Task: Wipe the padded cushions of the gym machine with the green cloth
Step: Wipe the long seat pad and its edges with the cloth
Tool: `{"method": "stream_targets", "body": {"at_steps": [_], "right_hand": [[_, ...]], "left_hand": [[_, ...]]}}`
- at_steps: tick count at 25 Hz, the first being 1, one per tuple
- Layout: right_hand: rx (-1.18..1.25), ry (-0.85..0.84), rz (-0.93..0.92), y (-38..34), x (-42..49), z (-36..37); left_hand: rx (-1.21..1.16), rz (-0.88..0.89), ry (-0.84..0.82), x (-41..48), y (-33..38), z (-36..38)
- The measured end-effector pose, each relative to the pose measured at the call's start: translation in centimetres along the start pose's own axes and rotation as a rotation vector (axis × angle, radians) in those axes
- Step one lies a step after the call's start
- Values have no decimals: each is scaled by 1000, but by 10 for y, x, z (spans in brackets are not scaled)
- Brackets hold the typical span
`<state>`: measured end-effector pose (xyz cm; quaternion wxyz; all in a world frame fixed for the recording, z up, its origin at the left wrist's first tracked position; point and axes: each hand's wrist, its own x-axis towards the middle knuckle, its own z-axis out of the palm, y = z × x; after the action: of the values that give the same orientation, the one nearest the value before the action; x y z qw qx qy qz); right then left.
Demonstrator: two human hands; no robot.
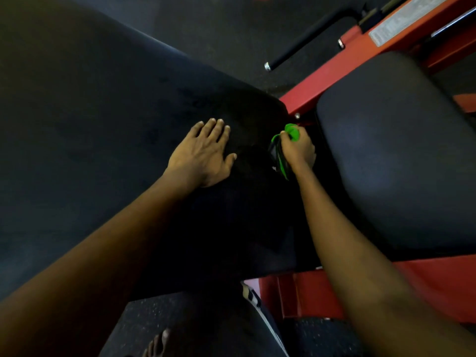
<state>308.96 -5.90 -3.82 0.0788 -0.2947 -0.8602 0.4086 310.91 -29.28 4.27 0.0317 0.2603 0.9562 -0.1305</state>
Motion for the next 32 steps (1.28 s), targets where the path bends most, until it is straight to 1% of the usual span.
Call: {"method": "stream_targets", "body": {"at_steps": [1,2,3,5,6,7,8,9,11,13,15,17,18,20,23,25,27,28,29,32], "right_hand": [[-2,-9,26,-10,12,5],[-6,-27,-8,-23,16,13],[2,-49,-99,-39,14,23],[40,-101,-363,-70,2,40],[59,-126,-460,-78,0,45],[62,-145,-515,-80,3,46],[51,-155,-520,-75,11,44],[40,-147,-483,-65,20,39],[31,-105,-363,-40,31,28],[24,-83,-285,-19,16,19],[65,-107,-332,-2,-31,9],[151,-167,-455,11,-93,-7],[156,-172,-506,17,-119,-13],[125,-168,-549,22,-144,-17],[99,-145,-548,4,-117,-6],[70,-99,-448,-18,-71,10],[59,-70,-299,-48,-35,24],[68,-74,-276,-63,-30,31],[85,-102,-313,-77,-33,39],[94,-195,-623,-112,-59,60]], "left_hand": [[-2,-8,1,0,2,0],[-5,-12,1,0,3,-1],[-5,-14,1,0,4,-2],[-5,-18,6,-1,5,-4],[-8,-20,10,-1,5,-4],[-8,-22,13,-2,4,-4],[-6,-22,15,-2,4,-4],[-7,-15,15,-2,5,-4],[-16,-3,10,-2,4,-3],[-17,14,10,0,2,-3],[-18,18,-3,-1,1,-6],[-34,2,-15,-3,3,-8],[-44,-3,-5,-3,4,-10],[-37,-34,34,-7,-4,-19],[76,-119,24,-19,-36,-29],[63,-170,-28,-29,-55,-31],[33,-194,-16,-34,-58,-26],[25,-196,-2,-33,-57,-24],[20,-198,10,-32,-53,-24],[18,-220,35,-31,-51,-26]]}}
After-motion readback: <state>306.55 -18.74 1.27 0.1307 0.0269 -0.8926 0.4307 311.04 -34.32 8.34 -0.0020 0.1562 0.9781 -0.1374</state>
